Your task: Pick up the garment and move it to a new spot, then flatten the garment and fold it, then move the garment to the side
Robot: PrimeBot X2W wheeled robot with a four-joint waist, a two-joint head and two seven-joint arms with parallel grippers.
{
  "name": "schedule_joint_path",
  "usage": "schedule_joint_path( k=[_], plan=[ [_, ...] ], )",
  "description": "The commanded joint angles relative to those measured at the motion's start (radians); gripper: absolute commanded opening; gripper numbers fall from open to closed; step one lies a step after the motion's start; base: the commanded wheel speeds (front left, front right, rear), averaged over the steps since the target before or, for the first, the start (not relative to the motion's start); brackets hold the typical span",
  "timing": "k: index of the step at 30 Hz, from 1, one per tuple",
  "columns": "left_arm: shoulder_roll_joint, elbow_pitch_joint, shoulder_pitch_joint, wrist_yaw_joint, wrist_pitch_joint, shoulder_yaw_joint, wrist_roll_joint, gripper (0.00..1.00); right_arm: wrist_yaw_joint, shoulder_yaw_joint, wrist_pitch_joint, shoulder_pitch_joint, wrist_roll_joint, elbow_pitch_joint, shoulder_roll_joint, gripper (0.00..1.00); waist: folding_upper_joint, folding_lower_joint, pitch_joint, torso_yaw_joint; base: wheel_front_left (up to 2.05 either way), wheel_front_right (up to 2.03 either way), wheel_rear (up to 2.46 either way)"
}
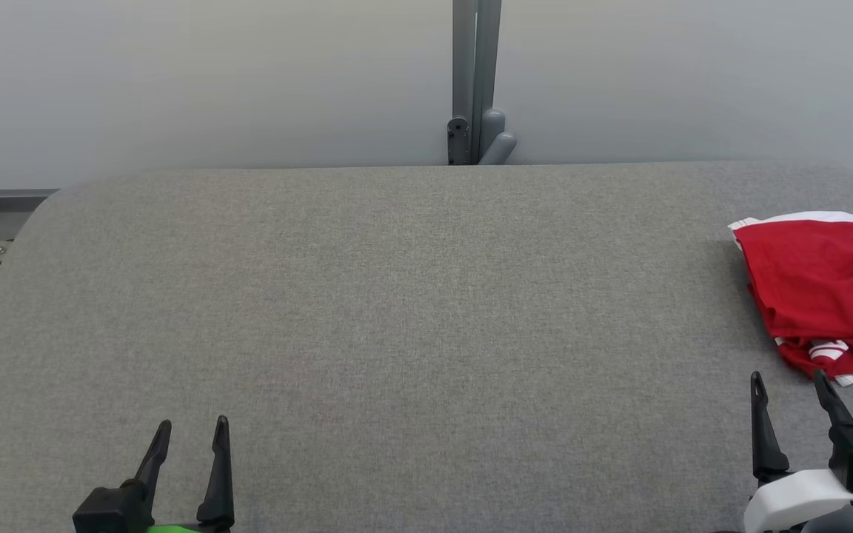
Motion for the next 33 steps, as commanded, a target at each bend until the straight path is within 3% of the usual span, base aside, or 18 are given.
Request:
schedule_joint_path(
  k=[1, 15, 16, 20, 33],
  plan=[
    [0.009, -0.005, -0.001, 0.000, -0.002, 0.001, -0.001, 1.00, -0.002, 0.002, -0.002, 0.014, 0.004, 0.003, -0.002, 1.00, 0.0000, 0.0001, -0.001, 0.000, 0.00, 0.00, 0.00],
    [-0.003, -0.006, -0.008, 0.000, 0.000, 0.000, 0.006, 1.00, 0.000, 0.000, 0.000, -0.002, 0.009, 0.002, 0.000, 1.00, 0.0000, 0.0001, 0.003, -0.003, 0.00, 0.00, 0.00],
    [-0.007, 0.011, 0.010, 0.000, 0.001, -0.005, 0.001, 0.00, 0.000, 0.003, 0.001, 0.011, 0.009, 0.018, 0.007, 0.00, 0.0000, 0.0001, 0.003, -0.003, 0.00, 0.00, 0.00],
    [-0.015, 0.040, 0.018, 0.000, 0.007, -0.010, -0.003, 0.00, 0.000, 0.004, 0.003, 0.017, 0.011, 0.052, 0.018, 0.00, 0.0000, 0.0001, 0.003, -0.004, 0.00, 0.00, 0.00],
    [-0.020, 0.032, -0.020, 0.000, 0.069, 0.012, -0.243, 0.00, 0.000, 0.013, 0.077, -0.021, 0.305, 0.056, 0.014, 0.00, 0.0000, 0.0001, 0.007, -0.011, 0.00, 0.00, 0.00]
  ],
)
